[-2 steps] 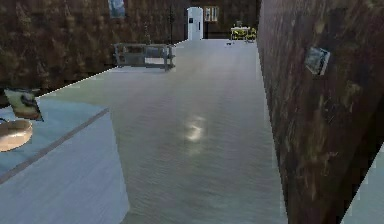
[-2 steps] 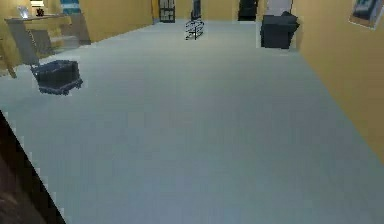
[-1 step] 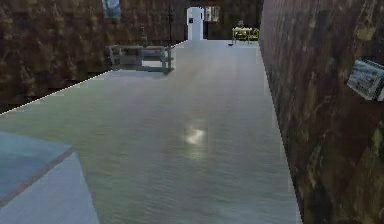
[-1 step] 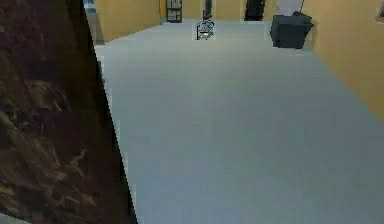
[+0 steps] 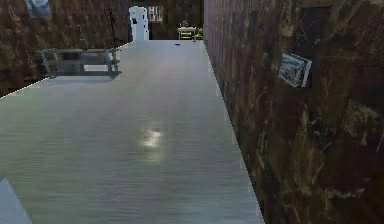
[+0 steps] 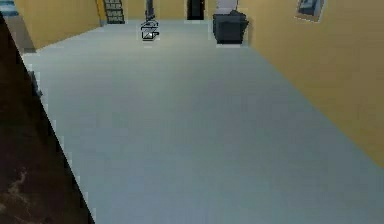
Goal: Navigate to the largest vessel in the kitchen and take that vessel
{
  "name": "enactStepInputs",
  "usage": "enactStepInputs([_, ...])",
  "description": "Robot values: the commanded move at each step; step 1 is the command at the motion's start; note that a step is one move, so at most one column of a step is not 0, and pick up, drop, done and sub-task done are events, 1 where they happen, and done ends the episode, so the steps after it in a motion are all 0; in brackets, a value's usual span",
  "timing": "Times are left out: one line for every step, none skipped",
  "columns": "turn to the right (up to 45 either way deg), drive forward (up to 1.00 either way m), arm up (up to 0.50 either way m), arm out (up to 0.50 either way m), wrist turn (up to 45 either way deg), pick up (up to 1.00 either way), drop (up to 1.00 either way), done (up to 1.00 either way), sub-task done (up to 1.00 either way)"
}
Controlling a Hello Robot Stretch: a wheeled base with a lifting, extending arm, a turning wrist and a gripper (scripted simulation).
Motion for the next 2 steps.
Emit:
enactStepInputs([0.0, 1.0, 0.0, 0.0, 0.0, 0.0, 0.0, 0.0, 0.0])
enactStepInputs([0.0, 1.0, 0.0, 0.0, 0.0, 0.0, 0.0, 0.0, 0.0])
